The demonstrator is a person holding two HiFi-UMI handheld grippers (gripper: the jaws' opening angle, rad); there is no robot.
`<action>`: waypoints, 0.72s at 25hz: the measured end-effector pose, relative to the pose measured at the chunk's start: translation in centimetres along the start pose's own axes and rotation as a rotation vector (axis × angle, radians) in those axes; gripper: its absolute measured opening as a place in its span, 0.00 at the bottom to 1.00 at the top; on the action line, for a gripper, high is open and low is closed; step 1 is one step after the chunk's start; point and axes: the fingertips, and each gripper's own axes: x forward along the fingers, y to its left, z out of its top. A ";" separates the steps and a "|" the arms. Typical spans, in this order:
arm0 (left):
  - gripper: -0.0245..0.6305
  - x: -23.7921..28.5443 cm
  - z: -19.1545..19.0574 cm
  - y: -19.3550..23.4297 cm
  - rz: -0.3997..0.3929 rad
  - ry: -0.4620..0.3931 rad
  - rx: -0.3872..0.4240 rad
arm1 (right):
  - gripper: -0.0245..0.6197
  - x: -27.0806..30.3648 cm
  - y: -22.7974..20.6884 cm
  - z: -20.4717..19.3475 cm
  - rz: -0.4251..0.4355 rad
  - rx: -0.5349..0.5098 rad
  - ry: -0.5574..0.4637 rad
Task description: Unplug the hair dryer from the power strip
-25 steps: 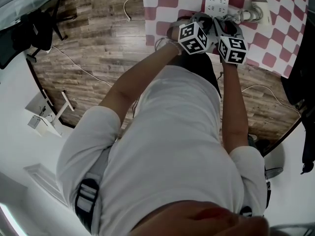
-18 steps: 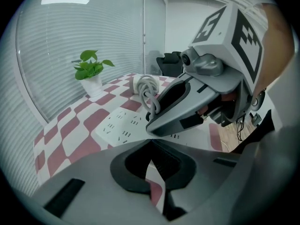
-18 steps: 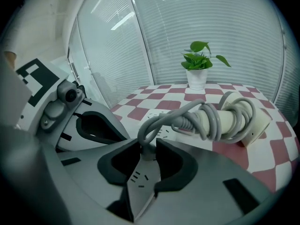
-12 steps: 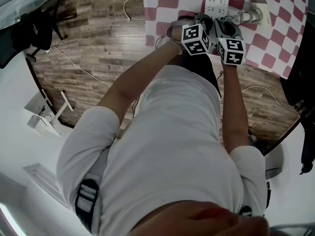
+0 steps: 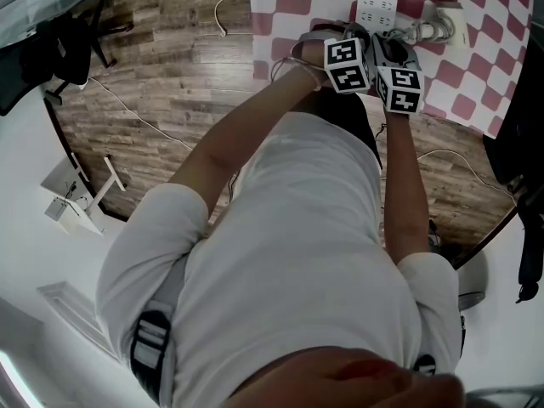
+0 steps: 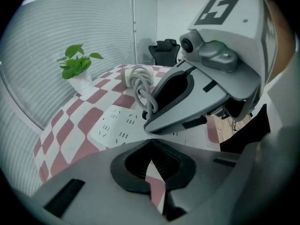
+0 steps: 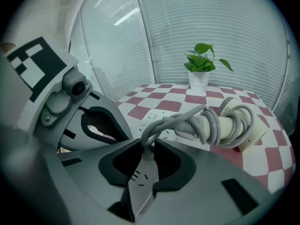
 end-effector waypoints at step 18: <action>0.08 0.1 0.0 -0.1 -0.011 0.045 -0.009 | 0.16 -0.6 -0.1 0.1 0.009 0.025 -0.012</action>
